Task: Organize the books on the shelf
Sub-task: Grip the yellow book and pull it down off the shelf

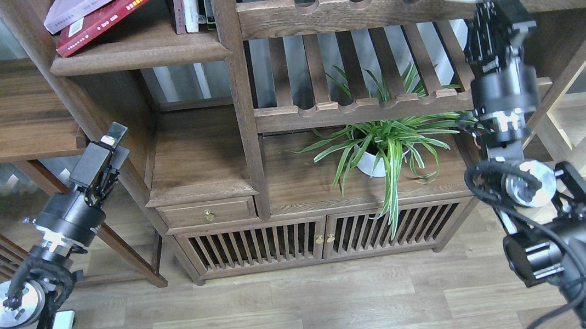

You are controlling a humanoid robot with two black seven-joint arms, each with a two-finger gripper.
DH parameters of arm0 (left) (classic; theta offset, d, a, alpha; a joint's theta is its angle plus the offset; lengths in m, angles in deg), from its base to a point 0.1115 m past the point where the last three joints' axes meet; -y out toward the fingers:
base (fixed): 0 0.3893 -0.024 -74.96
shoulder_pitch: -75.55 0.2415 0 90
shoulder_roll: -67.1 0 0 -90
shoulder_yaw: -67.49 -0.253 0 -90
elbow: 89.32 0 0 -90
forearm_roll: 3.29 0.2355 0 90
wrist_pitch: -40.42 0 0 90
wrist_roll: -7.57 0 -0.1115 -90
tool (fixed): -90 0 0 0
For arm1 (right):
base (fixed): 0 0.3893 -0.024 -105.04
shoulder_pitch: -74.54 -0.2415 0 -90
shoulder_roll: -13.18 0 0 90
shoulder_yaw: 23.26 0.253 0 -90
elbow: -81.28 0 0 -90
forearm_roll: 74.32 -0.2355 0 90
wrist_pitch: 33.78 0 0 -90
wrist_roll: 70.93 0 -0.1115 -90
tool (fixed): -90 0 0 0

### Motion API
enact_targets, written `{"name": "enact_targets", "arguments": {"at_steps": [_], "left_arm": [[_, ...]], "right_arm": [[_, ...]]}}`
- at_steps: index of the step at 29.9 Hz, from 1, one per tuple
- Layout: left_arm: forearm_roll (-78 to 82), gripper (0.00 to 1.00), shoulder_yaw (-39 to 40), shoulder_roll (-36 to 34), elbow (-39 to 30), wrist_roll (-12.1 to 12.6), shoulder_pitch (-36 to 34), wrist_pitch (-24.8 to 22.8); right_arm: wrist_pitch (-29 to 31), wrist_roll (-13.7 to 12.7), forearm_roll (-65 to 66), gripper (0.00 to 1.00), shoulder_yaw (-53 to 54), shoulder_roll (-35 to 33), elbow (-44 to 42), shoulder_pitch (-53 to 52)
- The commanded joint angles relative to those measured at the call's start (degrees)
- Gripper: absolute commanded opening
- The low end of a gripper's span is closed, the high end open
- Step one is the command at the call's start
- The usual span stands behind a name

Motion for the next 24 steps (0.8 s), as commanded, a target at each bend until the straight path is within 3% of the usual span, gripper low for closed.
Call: {"name": "enact_targets", "arguments": {"at_steps": [1, 13, 24], "left_arm": [[0.1, 0.99, -0.1, -0.1, 1.1, 0.1, -0.7, 0.0], [0.1, 0.99, -1.3, 0.1, 2.7, 0.1, -1.0, 0.0], [0.1, 0.99, -3.2, 0.1, 2.7, 0.1, -0.1, 0.0]], "right_arm": [[0.4, -0.1, 0.0, 0.04, -1.1, -0.5, 0.0, 4.6], [0.4, -0.1, 0.3, 0.04, -9.7, -2.6, 0.0, 13.0], [0.4, 0.1, 0.3, 0.04, -10.6, -1.9, 0.0, 17.7]]}}
